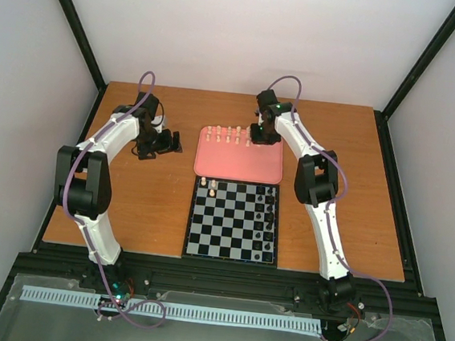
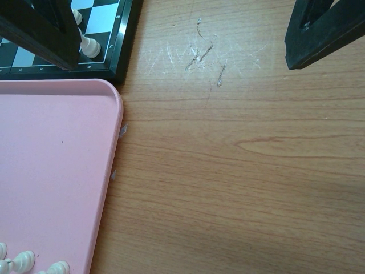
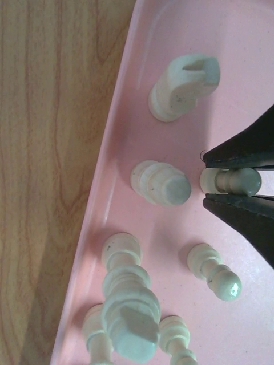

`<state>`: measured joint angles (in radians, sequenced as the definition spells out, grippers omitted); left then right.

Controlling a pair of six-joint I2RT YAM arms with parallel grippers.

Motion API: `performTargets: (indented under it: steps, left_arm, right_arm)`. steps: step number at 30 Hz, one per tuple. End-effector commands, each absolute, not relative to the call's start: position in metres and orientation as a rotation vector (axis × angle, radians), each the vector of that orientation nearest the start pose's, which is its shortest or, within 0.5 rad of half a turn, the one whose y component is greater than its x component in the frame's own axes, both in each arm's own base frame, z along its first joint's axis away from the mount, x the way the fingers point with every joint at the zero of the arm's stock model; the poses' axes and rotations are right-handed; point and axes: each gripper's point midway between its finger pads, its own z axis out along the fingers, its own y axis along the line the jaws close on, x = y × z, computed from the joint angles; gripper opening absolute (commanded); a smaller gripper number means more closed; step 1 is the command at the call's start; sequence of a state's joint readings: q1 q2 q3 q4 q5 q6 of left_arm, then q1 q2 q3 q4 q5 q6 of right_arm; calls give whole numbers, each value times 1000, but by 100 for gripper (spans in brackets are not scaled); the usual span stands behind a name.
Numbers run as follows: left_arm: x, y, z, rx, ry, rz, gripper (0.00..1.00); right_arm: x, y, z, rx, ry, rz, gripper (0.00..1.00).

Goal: Set up the chess pieces on the board
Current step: Pick up the chess piece from the storage box, then place the chess piece on the chessboard.

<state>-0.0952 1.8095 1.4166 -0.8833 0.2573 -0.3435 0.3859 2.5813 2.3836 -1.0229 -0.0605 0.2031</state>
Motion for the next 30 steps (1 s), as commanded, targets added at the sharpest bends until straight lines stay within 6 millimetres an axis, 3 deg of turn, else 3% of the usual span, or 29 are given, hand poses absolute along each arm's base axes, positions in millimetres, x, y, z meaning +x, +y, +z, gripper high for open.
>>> performTargets:
  steps: [1, 5, 9, 17, 20, 24, 30]
  left_arm:
    - [402, -79, 110, -296, 2828, -458, 100]
    - [402, -79, 114, -294, 2817, -463, 100]
    - [403, -80, 115, -292, 2819, -468, 100]
    - [401, -79, 131, -280, 2780, -468, 100]
    - [400, -80, 135, -277, 2763, -480, 100]
    - [400, -82, 140, -275, 2750, -496, 100]
    - [399, -84, 143, -278, 2739, -514, 100]
  right_arm:
    - [532, 223, 53, -266, 2791, 213, 6]
    - [521, 230, 93, -284, 2738, 237, 5]
    - [492, 246, 132, -349, 2686, 252, 5]
    - [387, 297, 159, -615, 2675, 306, 5]
    - [343, 318, 164, -729, 2658, 355, 5]
    - [293, 332, 150, -840, 2664, 372, 5]
    - [256, 348, 120, -958, 2659, 365, 5]
